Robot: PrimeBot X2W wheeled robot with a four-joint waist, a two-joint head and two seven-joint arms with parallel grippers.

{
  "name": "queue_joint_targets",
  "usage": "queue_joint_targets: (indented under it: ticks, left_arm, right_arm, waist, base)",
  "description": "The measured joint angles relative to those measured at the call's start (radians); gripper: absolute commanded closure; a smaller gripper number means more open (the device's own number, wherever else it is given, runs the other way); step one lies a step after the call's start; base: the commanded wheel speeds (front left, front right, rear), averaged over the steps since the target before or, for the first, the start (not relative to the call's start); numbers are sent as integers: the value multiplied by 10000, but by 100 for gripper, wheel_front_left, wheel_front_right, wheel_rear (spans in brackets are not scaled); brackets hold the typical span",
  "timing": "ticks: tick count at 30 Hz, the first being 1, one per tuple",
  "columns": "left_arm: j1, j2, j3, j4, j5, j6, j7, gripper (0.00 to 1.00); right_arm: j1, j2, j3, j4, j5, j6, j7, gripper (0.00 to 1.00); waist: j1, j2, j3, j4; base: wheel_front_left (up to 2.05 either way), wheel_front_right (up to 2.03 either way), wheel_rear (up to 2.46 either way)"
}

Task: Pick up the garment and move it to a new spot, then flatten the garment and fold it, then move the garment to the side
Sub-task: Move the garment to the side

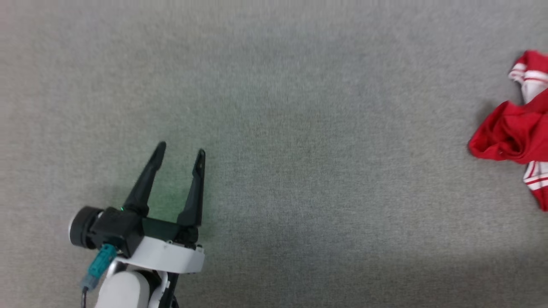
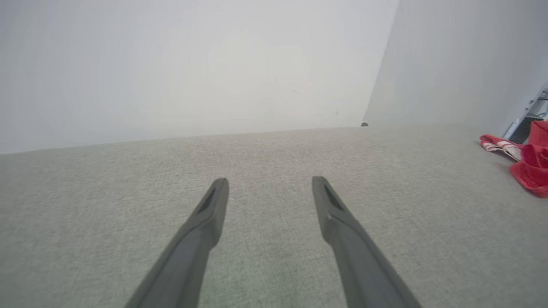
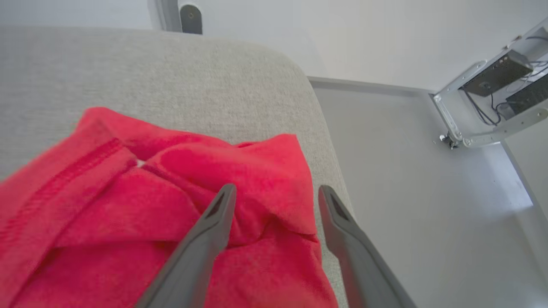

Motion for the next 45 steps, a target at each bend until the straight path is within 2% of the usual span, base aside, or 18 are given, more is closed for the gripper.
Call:
queue_joint_targets:
  ticks: [7, 11, 19, 25, 32, 36, 45]
  left_arm:
    - [355, -42, 117, 472, -117, 79, -6, 0]
    - [548, -36, 303, 790, -290, 104, -10, 0]
    - [870, 58, 654, 1333, -516, 104, -21, 0]
    - [1169, 146, 763, 1511, -477, 159, -21, 0]
    - [1933, 194, 700, 1824, -428, 251, 13, 0]
    - [2502, 201, 746, 1850, -430, 445, 40, 0]
    - [3519, 211, 882, 1413, -596, 688, 63, 0]
  right_arm:
    - [821, 370, 1210, -1432, 614, 2, -700, 0]
    - [1503, 1093, 1714, -2266, 1057, 0, -834, 0]
    - [2983, 2522, 2247, -3327, 1043, 0, -1283, 0]
    - [4019, 3195, 2109, -4004, 848, 0, -1549, 0]
    - [5299, 3559, 1475, -4884, 713, 0, -1534, 0]
    - [5994, 3731, 1068, -5469, 579, 0, -1457, 0]
    - [7386, 4180, 178, -6677, 286, 0, -1227, 0]
  waist:
    - [0, 0, -924, -21]
    - [0, 0, -1533, -36]
    - [0, 0, -2632, -68]
    - [0, 0, -3325, -52]
    - [0, 0, -3982, 25]
    - [0, 0, -4222, 77]
    - [0, 0, -4415, 217]
  base:
    - [0, 0, 0]
    - [0, 0, 0]
    - [0, 0, 0]
    - [0, 0, 0]
    - [0, 0, 0]
    - [0, 0, 0]
    - [0, 0, 0]
